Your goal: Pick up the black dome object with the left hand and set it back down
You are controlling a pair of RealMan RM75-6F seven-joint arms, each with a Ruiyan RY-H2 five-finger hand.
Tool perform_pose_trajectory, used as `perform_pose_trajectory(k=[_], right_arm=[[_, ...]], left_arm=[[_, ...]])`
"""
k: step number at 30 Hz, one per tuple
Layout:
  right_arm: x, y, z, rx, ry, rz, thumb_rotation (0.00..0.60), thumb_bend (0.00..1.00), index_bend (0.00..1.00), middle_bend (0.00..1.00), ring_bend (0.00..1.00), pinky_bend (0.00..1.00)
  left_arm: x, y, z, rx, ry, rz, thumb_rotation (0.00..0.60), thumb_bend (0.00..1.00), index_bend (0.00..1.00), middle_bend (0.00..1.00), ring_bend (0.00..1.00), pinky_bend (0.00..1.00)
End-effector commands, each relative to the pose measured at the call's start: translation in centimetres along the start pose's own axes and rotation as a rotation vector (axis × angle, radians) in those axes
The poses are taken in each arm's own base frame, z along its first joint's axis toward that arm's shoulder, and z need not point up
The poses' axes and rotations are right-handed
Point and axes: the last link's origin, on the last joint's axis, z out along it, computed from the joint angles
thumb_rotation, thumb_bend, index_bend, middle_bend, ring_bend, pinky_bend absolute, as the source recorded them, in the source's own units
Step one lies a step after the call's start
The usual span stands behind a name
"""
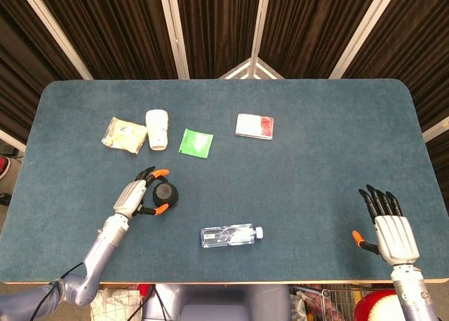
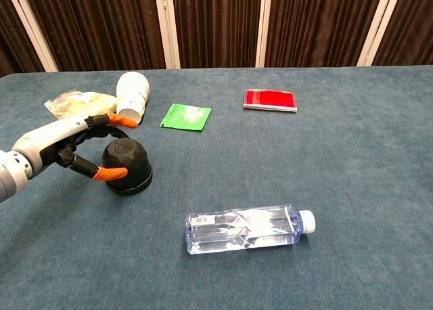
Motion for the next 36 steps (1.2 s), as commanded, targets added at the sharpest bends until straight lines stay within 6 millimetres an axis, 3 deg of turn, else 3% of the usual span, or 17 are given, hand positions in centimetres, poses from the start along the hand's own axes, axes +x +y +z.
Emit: perform_pose_trajectory(k=[1,10,21,28,36], right_arm=[[0.0,0.0,0.0,0.0,0.004,0.002,0.6,0.29,0.07,0.02,0.07,0.04],[0.1,-0.1,-0.5,0.0,0.008,-0.001,0.6,0.29,0.07,0.02,0.07,0.04],[0.0,-0.1,-0.3,-0.008,0.009,-0.011,0.6,0.29,0.07,0.02,0.07,0.04],[0.0,-0.1,-0.1,-0.011,0.009,-0.007,0.6,0.29,0.07,0.02,0.07,0.04],[0.0,0.6,-0.6,-0.015,0.004,-0.004,0.6,0.29,0.07,0.02,0.07,0.04]], left_arm=[[0.2,0.5,-0.1,-0.014,0.026,-0.012,0.6,0.49,0.2,0.47,0.0,0.0],[1.4,2.4,0.0,-0.046,0.071,-0.065,0.6,0.49,0.21,0.45,0.0,0.0],[-3.0,5.7,3.6,-0.077,-0.032,-0.087,0.6,0.48,0.21,0.41,0.0,0.0],[-4.8,6.2,4.8,-0.063,-0.061,-0.05,0.6,0.48,0.21,0.37,0.0,0.0],[-5.4,5.5,4.8,-0.035,-0.129,0.012,0.6,0.36,0.18,0.03,0.0,0.0]])
